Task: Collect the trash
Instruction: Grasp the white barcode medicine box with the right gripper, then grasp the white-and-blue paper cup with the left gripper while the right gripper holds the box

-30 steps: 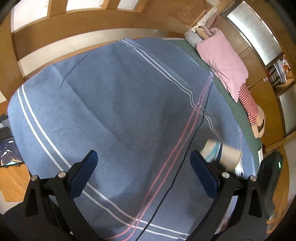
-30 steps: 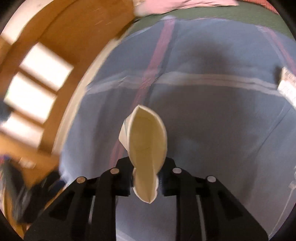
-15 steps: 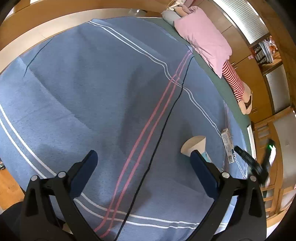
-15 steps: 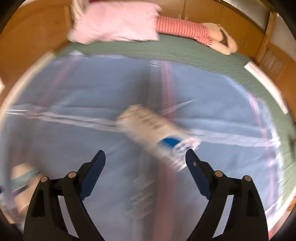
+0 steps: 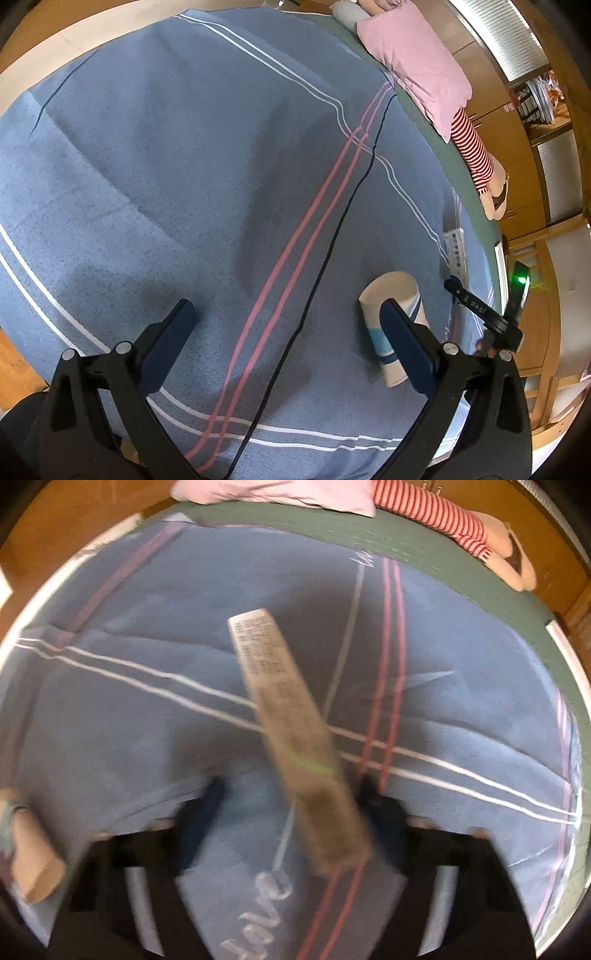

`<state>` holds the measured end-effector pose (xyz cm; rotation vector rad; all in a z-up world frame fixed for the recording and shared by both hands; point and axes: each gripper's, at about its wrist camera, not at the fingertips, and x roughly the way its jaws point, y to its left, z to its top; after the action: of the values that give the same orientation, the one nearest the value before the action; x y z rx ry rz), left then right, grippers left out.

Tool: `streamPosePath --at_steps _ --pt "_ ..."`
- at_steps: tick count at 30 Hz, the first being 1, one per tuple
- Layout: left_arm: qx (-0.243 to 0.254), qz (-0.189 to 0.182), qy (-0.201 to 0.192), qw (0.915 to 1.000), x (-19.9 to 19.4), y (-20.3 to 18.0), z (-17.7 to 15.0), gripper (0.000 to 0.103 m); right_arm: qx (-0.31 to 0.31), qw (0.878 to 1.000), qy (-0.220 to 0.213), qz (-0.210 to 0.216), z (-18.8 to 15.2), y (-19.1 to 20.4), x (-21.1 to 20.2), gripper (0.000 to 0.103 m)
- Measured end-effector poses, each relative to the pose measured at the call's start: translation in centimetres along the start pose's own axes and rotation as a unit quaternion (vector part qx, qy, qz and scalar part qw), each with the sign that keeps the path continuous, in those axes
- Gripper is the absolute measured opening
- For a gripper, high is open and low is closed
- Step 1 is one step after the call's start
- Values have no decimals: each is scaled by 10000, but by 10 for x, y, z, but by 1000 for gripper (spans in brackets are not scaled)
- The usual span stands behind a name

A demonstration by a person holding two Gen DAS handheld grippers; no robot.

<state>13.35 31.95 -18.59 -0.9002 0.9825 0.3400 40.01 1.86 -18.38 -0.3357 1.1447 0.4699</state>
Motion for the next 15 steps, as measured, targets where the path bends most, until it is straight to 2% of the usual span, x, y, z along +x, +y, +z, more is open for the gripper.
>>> streamPosePath --at_steps 1,4,10,15 --pt "-10 -4 -29 10000 -1 0 0 99 14 9998 33 221 -4 5 -6 24" --pt "-2 -20 -129 9999 -5 0 0 99 -266 9990 8 361 -17 38 -14 24" --pt "169 -121 -361 9991 -16 -5 -1 99 -375 9912 159 1263 -58 92 -30 24" --pt "148 -175 -355 9991 -16 -3 0 99 -341 9847 349 1675 -55 128 -25 24"
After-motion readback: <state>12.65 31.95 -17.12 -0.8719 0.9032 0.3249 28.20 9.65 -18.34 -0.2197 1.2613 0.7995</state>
